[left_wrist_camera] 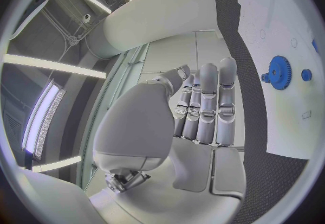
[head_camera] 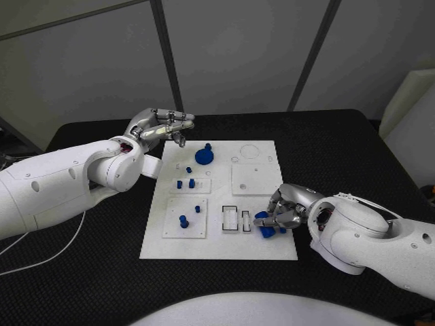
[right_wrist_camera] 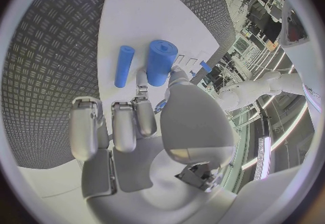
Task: Assemble the parts on the task board
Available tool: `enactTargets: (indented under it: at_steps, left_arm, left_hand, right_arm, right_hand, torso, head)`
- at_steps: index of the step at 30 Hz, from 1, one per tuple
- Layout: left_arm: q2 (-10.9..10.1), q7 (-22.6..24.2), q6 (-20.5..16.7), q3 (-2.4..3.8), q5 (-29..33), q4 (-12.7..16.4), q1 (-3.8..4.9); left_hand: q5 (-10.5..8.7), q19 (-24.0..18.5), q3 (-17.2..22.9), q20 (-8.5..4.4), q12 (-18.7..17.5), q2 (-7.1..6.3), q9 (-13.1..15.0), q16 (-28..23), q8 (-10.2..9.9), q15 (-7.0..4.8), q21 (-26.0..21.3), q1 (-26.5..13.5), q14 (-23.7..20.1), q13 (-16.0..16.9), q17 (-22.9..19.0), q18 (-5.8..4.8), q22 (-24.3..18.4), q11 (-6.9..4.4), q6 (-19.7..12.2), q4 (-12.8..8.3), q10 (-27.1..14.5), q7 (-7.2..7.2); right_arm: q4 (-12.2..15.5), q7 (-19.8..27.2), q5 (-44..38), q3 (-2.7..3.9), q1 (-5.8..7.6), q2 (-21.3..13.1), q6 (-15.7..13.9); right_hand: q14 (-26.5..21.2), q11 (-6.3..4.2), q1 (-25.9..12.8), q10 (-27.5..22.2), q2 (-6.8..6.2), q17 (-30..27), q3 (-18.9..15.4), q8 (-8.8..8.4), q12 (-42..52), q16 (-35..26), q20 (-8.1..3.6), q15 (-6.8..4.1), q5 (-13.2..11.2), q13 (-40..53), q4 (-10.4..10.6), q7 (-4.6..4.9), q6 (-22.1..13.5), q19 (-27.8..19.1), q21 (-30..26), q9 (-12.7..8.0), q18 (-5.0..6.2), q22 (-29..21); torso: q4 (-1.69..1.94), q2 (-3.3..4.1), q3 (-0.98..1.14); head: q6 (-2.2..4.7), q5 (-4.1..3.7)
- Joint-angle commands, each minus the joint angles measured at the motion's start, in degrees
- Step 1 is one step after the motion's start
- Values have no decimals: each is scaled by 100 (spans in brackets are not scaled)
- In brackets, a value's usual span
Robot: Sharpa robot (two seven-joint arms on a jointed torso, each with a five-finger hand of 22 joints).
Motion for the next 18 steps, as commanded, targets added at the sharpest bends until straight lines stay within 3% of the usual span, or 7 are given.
enactTargets:
  at_steps: [1, 7, 9, 18]
  left_arm:
    - [-1, 52, 66, 3, 28, 14, 8]
    - [3, 52, 67, 3, 28, 5, 8]
    - [9, 51, 67, 3, 28, 1, 8]
    - [29, 50, 68, 3, 28, -9, 8]
  left_hand:
    - [-13, -20, -34, 25, 23, 13, -5, -31, 4, 15, -27, -48, -41, 8, -8, -12, -7, 8, -34, 4, -45, 9]
    - [-12, -19, -37, 25, 24, 13, -7, -31, 0, 16, -30, -49, -42, 8, -10, -12, -10, 11, -43, 2, -52, 13]
    - [-12, -19, -37, 25, 24, 13, -7, -31, 0, 16, -30, -49, -42, 8, -10, -12, -10, 11, -43, 2, -52, 13]
    - [-12, -19, -37, 25, 24, 13, -7, -31, 0, 16, -30, -49, -42, 8, -10, -12, -10, 11, -43, 2, -52, 13]
  right_arm:
    - [11, -44, 152, -45, -50, -16, 5]
    - [165, 32, 255, -43, -50, -113, -380]
    - [256, 96, 358, -41, -49, -161, -651]
    - [416, 319, 682, -33, -43, -167, -1289]
  right_hand:
    - [434, -42, 115, 17, 104, 755, 11, 55, -30, 25, -43, -52, 134, 247, -45, -31, 19, 153, 26, 28, -69, 974]
    - [439, -59, 162, 32, 176, 778, -11, 99, -38, 34, -59, -66, 320, 264, -34, -47, 41, 177, 46, 61, -77, 1004]
    - [442, -72, 96, 47, 234, 790, -46, 126, -37, 38, -68, -77, 436, 281, -20, -63, 75, 193, 59, 84, -82, 1024]
    - [448, -109, 41, 77, 316, 817, -88, 182, -26, 49, -90, -105, 514, 317, -21, -108, 162, 225, 85, 137, -93, 1063]
  torso:
    - [-4, -2, 1]
    - [-9, -10, -1]
    - [-6, -11, -5]
    - [7, -8, -8]
  head:
    - [2, 2]
    - [11, 7]
    - [18, 0]
    - [61, 2]
